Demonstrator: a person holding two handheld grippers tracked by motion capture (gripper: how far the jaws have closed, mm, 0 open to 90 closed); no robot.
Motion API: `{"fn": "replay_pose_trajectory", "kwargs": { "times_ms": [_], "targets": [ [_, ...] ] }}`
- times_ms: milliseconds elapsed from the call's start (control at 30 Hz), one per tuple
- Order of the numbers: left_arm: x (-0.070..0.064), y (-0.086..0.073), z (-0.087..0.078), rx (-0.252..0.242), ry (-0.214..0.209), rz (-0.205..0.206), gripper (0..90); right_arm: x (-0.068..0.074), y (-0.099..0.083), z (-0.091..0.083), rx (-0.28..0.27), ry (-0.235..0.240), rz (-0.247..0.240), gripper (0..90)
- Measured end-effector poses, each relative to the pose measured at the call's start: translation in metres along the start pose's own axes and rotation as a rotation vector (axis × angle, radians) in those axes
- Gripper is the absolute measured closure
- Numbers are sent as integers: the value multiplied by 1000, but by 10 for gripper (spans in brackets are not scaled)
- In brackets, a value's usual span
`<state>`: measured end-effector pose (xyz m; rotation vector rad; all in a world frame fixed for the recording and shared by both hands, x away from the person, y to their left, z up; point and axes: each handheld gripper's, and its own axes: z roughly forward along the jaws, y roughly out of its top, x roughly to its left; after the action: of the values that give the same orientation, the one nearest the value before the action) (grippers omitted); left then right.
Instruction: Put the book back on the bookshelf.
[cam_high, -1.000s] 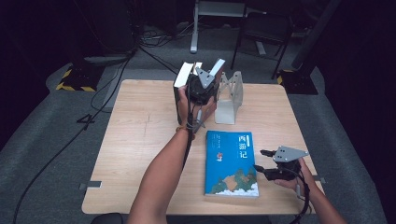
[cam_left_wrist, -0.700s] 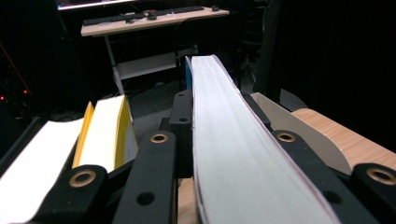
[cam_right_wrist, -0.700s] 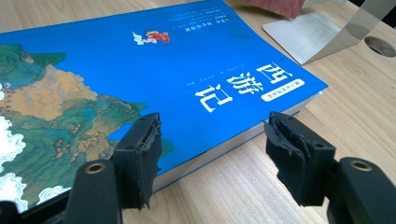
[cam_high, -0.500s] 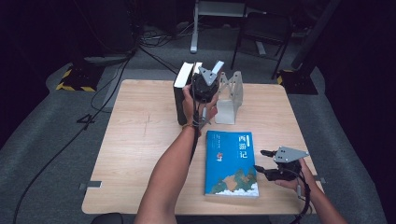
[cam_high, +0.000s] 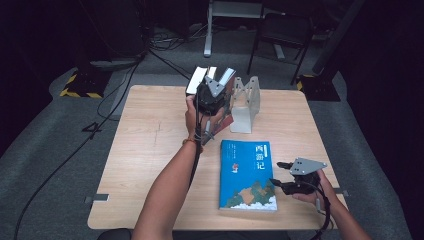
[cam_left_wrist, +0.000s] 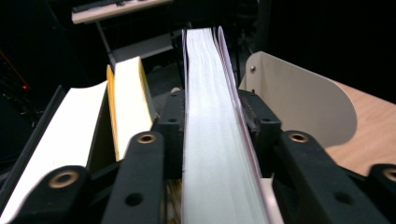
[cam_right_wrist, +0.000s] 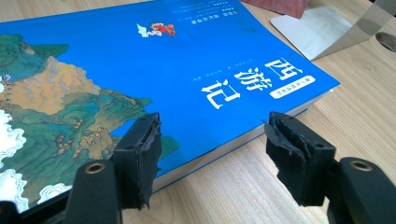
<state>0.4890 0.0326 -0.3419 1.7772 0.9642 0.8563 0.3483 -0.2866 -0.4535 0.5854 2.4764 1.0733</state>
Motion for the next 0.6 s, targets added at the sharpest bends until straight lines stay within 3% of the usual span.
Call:
{"fn": "replay_pose_trajectory", "kwargs": {
  "times_ms": [67, 200, 367, 500, 600],
  "targets": [
    [0, 1, 0, 7, 7, 13, 622, 0, 0, 0, 5, 2, 1, 362],
    [0, 2, 2, 36, -2, 52, 701, 1, 0, 1, 13, 9, -5, 362],
    [1, 4, 1, 35, 34, 44, 722, 1, -1, 3, 25, 13, -9, 362],
    [4, 10, -6, 48, 40, 38, 722, 0, -2, 3, 26, 13, -5, 362],
    [4, 14, -8, 25, 52, 32, 721, 0, -2, 2, 22, 10, -3, 362]
  ]
}}
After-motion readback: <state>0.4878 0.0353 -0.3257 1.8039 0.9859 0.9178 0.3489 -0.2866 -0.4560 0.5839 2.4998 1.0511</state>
